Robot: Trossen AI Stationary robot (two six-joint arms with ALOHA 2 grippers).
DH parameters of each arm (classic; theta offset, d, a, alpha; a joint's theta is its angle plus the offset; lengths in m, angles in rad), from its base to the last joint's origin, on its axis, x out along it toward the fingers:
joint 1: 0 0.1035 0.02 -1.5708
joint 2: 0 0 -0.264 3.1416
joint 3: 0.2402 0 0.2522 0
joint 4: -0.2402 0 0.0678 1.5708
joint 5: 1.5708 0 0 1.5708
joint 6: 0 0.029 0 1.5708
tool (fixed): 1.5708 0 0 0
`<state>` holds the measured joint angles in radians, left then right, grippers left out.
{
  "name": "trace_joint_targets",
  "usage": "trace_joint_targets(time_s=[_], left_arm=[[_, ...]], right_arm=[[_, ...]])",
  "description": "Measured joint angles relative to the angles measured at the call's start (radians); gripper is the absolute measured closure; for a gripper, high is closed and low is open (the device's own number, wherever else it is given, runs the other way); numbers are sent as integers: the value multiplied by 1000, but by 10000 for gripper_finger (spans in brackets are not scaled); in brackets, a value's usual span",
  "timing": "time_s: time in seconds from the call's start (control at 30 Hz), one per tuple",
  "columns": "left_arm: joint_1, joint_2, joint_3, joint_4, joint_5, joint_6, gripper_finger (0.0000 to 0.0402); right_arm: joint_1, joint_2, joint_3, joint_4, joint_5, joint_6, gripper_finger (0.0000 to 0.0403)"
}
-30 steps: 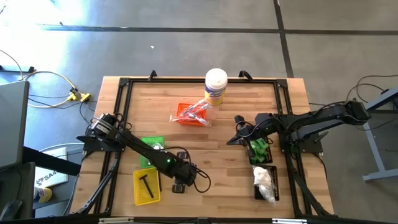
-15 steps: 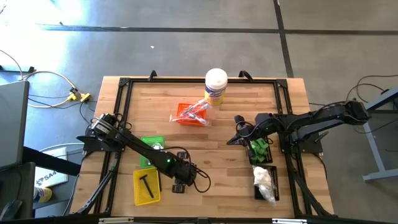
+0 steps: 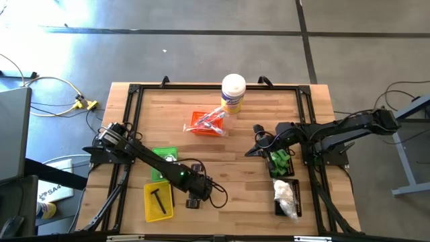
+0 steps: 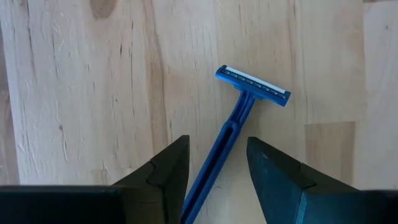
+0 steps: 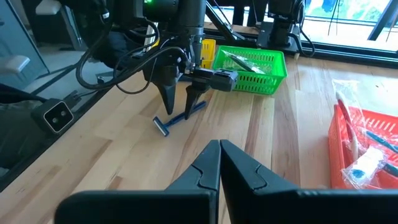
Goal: Pick & Place Travel size toiletries
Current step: Put the blue razor into the yellow bin
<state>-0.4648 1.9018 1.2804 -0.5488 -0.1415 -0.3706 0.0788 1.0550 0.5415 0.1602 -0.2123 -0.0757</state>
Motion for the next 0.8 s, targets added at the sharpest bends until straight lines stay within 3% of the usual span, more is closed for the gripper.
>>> trace_joint_targets(time_s=[0.8], left_arm=[[0,0,0,-2,5,0,247]], right_arm=[[0,0,0,0,0,0,400]])
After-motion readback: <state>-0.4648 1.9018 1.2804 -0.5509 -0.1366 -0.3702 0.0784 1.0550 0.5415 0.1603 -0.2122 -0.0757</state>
